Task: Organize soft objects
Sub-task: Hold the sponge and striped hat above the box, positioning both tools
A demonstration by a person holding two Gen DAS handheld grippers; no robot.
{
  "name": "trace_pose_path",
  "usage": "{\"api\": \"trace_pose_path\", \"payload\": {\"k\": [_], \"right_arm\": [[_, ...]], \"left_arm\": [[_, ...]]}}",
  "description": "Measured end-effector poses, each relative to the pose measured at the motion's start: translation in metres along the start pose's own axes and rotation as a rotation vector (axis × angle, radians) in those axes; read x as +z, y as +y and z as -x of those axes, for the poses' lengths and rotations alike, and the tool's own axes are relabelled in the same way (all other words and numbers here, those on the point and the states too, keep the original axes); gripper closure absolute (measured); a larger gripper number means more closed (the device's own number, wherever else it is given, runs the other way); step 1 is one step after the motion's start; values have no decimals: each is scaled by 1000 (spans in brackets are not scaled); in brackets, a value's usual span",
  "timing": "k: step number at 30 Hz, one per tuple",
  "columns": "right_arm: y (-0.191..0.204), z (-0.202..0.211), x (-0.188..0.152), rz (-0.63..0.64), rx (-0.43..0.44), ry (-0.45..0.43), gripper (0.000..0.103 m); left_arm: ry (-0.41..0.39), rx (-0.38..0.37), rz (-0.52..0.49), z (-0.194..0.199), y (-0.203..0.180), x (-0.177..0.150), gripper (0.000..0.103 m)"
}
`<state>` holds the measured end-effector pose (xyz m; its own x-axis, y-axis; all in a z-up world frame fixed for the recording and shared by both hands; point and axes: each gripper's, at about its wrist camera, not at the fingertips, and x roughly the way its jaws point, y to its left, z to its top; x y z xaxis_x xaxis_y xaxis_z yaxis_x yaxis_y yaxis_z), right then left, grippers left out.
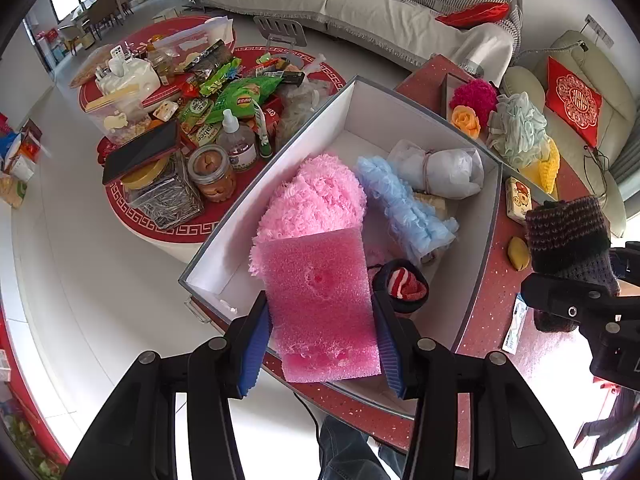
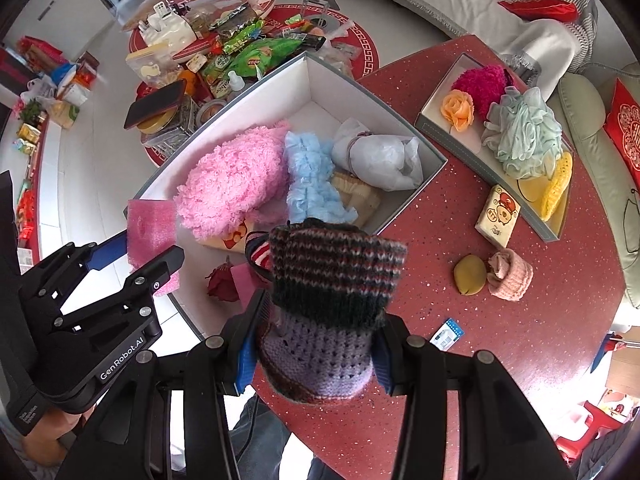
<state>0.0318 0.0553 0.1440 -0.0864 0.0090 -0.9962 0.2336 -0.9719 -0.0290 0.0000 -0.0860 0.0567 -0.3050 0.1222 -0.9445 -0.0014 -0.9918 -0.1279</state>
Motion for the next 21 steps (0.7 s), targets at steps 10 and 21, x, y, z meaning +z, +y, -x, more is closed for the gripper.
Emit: {"api": "trace_pose_path", "payload": {"k": [10,21], "right_arm": [[-4,-3,3,-23,0,0,53],[-3,-3,11,-28,4,-8,53]], "left_arm": [[14,3,-11,-5,2,2,52],[15,20,8,-6,19,7,52]]}}
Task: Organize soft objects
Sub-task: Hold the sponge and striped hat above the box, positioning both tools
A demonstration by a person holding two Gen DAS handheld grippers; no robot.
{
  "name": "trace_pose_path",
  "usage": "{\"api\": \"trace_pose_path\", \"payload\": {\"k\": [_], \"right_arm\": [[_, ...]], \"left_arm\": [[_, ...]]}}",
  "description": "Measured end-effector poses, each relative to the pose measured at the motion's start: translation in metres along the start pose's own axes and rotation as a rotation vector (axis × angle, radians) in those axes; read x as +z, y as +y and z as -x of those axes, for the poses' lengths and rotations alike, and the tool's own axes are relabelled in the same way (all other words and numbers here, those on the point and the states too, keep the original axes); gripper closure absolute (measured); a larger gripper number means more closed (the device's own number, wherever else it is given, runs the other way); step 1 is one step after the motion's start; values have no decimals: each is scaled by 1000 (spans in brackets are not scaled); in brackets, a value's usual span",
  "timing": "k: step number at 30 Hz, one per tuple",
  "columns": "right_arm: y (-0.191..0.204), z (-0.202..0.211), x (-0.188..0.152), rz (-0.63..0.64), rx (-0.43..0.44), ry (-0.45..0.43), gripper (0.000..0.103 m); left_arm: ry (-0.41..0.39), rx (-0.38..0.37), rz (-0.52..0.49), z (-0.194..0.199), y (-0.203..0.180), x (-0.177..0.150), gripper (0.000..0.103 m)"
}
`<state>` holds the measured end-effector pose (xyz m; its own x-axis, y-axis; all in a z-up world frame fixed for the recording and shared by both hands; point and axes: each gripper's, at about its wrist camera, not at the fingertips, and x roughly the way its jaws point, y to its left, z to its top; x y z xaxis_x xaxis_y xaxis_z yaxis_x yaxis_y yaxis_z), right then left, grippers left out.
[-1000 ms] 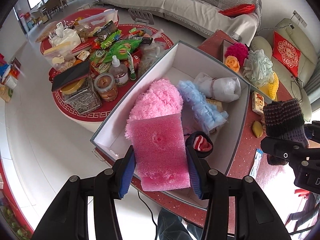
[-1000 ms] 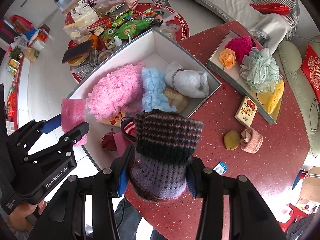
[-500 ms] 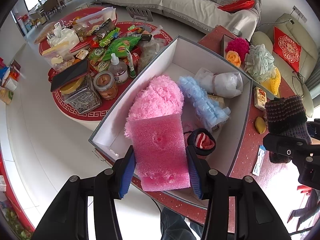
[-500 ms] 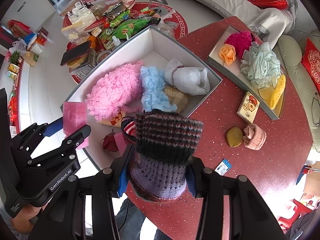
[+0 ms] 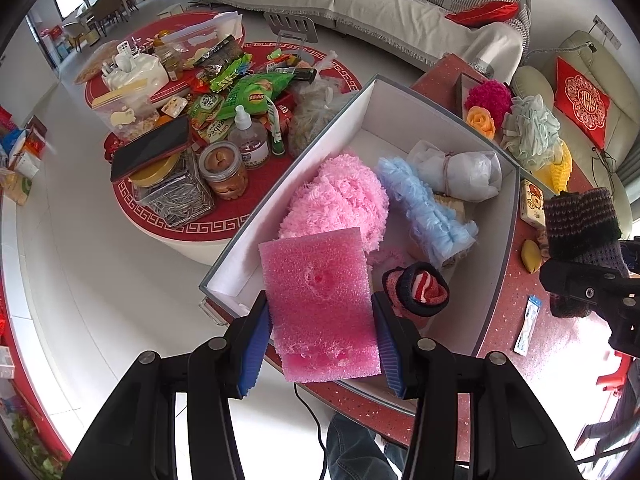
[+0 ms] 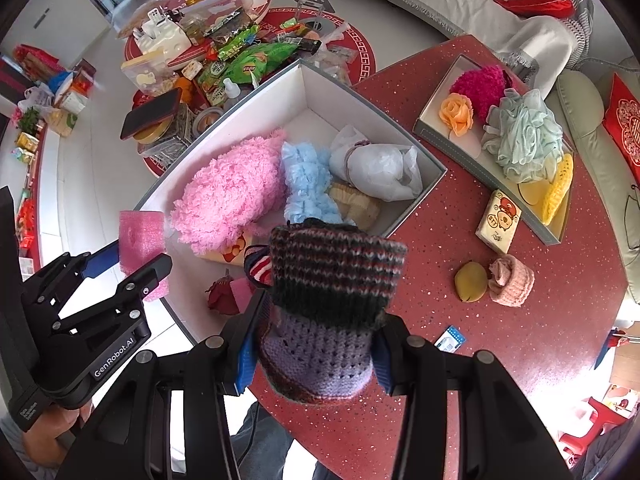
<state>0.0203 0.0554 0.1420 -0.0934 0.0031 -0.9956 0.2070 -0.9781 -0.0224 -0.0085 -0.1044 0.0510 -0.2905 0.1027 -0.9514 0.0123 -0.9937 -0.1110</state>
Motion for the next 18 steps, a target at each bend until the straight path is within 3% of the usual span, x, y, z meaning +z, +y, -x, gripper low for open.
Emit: {"api": "trace_pose_path", "payload": {"k": [18], "right_arm": [[4,-20,18,-7,28,35,53]], "left_arm": [[56,-8,-12,-21,-12,12,52]]}}
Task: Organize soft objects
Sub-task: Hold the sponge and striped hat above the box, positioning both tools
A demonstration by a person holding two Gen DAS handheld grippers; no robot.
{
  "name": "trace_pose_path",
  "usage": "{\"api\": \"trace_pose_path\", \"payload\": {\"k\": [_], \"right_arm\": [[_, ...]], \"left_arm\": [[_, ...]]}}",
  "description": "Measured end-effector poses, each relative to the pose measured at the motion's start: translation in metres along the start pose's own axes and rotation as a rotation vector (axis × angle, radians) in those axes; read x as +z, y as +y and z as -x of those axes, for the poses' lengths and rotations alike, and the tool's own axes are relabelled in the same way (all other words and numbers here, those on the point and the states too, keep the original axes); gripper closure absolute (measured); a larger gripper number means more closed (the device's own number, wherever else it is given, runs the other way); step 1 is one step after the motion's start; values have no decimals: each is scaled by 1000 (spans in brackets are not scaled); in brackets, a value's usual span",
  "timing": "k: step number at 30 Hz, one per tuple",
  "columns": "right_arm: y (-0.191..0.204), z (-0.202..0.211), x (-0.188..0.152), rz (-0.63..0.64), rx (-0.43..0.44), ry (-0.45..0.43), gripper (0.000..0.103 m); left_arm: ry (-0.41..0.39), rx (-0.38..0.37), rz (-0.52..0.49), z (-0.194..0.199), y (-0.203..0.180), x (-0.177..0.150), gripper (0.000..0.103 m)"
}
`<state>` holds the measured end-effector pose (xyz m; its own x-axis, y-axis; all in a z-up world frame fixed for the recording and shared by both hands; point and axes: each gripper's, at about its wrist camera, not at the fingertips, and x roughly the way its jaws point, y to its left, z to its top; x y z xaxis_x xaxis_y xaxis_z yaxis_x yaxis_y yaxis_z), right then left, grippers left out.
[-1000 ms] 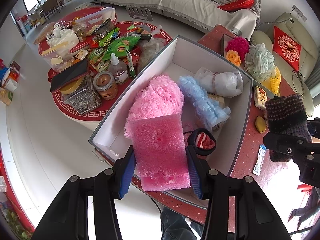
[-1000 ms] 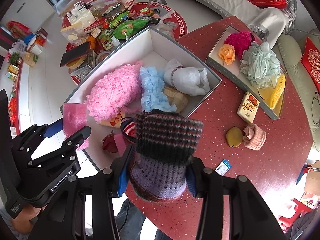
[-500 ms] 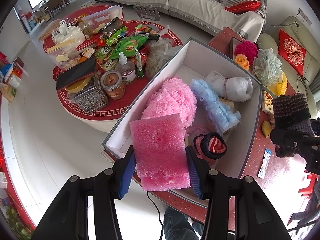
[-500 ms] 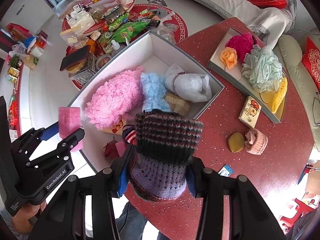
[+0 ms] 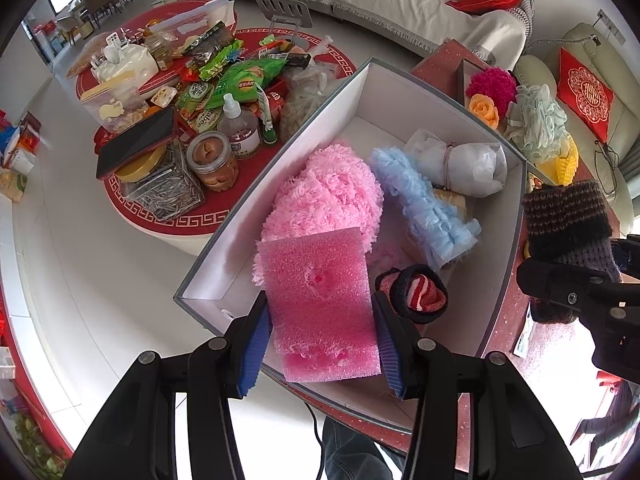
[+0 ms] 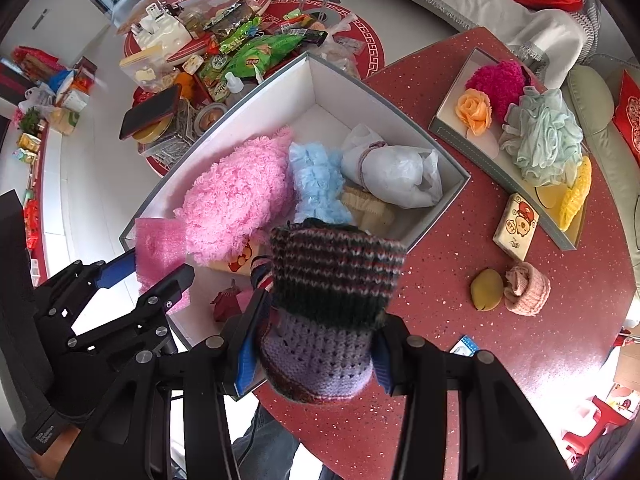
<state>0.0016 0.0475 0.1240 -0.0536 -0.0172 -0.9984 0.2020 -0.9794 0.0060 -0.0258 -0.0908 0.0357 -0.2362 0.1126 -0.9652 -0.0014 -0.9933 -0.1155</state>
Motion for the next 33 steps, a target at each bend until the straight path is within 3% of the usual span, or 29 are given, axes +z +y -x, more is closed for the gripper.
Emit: {"api": "trace_pose_path", "payload": {"k": [33], "right_arm": [[-7,-16,13,-3,-10,19,53]], "left_arm": [[61,9,-3,-21,-10,3,52]]}}
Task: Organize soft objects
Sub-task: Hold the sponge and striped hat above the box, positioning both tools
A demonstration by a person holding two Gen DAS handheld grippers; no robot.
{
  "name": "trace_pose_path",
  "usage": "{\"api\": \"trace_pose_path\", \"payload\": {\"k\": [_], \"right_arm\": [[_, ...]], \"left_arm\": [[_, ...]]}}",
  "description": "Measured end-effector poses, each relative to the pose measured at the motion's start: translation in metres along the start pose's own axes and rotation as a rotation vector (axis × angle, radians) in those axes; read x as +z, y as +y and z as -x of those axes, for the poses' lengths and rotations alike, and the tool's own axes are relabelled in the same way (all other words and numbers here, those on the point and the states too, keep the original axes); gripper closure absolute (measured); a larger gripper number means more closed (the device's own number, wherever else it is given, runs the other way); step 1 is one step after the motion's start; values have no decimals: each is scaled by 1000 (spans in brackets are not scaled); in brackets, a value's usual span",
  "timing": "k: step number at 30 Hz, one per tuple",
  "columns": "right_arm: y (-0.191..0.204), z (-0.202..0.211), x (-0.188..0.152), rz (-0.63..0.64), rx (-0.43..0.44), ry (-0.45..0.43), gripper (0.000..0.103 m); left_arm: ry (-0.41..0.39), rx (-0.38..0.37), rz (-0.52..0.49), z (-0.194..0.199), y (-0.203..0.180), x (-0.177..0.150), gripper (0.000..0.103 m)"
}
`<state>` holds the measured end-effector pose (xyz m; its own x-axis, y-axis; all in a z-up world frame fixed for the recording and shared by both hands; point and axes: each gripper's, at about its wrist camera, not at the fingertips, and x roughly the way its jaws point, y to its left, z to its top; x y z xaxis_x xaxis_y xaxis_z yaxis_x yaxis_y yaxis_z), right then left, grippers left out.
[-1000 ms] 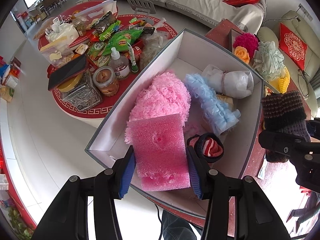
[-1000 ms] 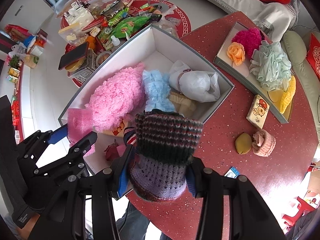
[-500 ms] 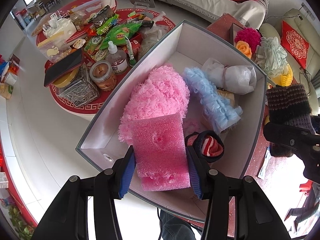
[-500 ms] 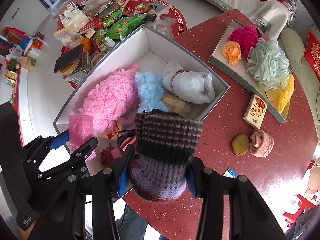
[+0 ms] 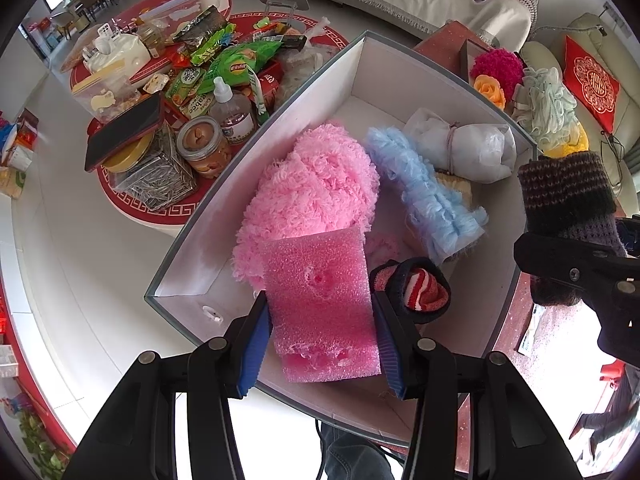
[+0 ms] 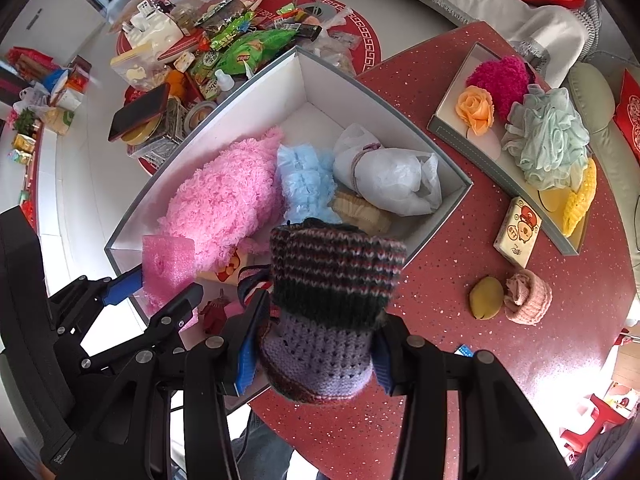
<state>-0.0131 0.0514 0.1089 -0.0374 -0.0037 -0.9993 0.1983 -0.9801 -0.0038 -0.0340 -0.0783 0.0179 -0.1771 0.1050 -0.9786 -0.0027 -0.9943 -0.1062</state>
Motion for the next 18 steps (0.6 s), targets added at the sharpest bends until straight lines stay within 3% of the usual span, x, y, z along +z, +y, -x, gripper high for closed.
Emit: {"api": "trace_pose_path", "payload": {"k": [18], "right_arm": [[4,-11,6,23,-8,24,53]], "left_arm": [[28,-1,-3,-8,-1,2,52]]}}
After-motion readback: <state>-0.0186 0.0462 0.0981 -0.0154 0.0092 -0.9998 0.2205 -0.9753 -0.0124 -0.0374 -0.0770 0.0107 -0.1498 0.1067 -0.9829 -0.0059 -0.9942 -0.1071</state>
